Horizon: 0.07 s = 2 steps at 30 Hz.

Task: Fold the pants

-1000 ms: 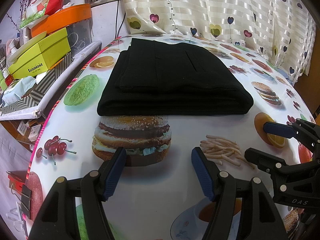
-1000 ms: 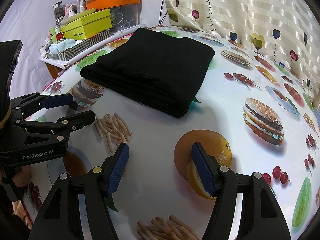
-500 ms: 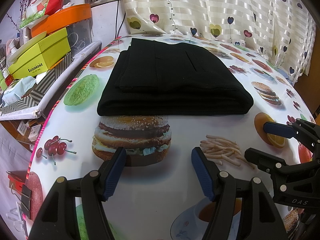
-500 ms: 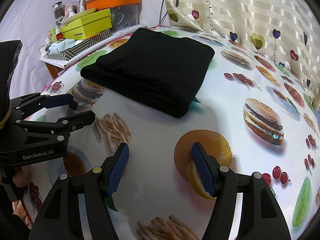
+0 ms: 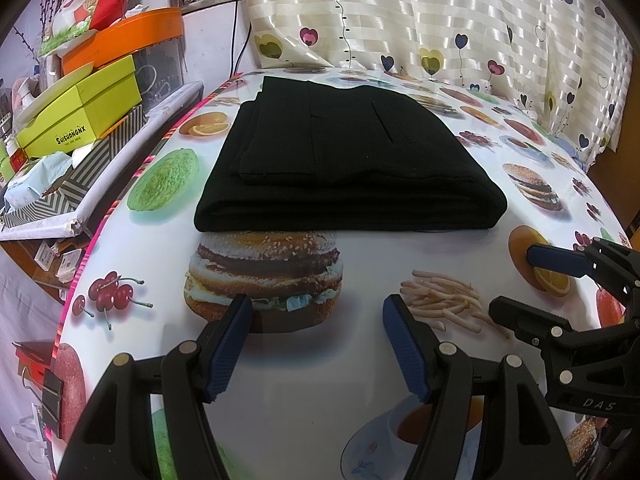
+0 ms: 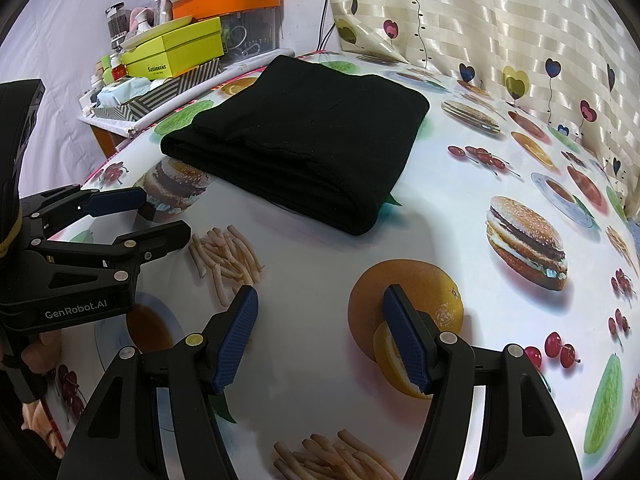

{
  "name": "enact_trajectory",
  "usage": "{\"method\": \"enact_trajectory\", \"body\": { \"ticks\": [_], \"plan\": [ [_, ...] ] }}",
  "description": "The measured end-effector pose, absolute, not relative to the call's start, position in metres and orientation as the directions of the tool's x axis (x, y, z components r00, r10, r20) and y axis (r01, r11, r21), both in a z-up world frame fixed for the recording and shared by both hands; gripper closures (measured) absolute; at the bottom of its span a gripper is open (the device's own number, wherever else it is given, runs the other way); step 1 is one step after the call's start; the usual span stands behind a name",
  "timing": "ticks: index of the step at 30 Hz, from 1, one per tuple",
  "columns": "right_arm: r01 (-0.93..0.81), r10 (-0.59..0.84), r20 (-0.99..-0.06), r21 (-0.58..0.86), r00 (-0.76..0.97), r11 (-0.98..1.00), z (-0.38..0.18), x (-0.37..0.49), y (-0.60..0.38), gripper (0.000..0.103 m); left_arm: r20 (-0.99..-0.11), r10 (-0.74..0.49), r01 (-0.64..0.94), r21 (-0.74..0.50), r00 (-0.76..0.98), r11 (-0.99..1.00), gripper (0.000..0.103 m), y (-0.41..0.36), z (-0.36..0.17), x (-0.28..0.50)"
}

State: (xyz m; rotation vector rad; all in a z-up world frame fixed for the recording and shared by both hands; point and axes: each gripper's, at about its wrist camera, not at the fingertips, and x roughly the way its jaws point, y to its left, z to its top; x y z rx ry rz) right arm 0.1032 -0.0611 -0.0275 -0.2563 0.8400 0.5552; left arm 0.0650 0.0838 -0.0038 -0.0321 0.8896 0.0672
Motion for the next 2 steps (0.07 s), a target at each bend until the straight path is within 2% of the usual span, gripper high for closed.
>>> {"method": "enact_trajectory", "body": {
  "ticks": [2],
  "plan": [
    [-0.559,0.363,-0.762,0.001,0.537,0.829,-0.0275,0.1032,-0.0612,0.037,-0.777,0.045,-0.072,0.000,0.628,0.997,0.033,0.0838,-0.0038,0.0650]
  ]
}}
